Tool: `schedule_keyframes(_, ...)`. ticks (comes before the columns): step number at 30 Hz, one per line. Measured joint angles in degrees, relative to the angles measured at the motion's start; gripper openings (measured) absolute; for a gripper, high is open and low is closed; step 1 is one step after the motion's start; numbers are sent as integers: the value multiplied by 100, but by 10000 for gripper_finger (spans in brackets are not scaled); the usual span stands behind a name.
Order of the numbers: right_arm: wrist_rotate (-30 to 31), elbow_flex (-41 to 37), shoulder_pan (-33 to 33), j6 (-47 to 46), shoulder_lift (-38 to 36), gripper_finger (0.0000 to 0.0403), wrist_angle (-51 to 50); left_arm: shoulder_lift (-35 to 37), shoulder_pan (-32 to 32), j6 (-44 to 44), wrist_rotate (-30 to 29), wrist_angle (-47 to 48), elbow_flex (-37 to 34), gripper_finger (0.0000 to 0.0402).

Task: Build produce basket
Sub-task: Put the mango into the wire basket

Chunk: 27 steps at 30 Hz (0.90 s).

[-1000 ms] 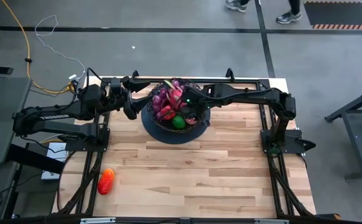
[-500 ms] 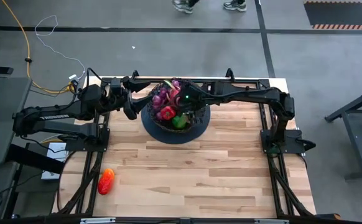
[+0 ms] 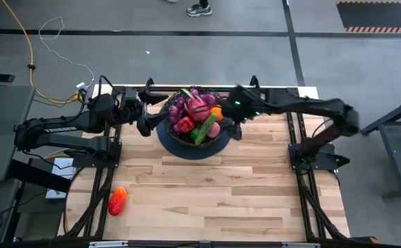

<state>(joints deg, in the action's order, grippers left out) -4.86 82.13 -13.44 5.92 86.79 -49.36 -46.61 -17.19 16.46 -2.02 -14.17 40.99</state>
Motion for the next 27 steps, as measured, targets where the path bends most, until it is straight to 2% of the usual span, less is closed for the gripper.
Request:
schedule_keyframes(6, -125, -2210, 215, -1654, -1614, 279, 3092, 0, 0, -462, 412, 46, 0, 378)
schedule_keyframes(9, -140, -2896, 336, -2096, -2127, 279, 4692, 0, 0, -649, 546, 167, 0, 378)
schedule_keyframes(12, -121, -3325, 404, -2124, -2415, 279, 5907, 0, 0, -714, 653, 295, 0, 378)
schedule_keyframes(15, -123, -3477, 449, -1899, -2531, 279, 6336, 0, 0, -707, 657, 374, 0, 378)
schedule_keyframes(23, -121, -3386, 456, -1836, -2543, 279, 6360, 0, 10, -26, 668, 445, 1, 378)
schedule_keyframes(25, -121, -3386, 456, -1831, -2543, 279, 6339, -64, 55, 365, 677, 846, 100, 378)
schedule_keyframes(27, -121, -3386, 456, -1831, -2543, 279, 6292, -223, 197, 686, 671, 1792, 383, 378)
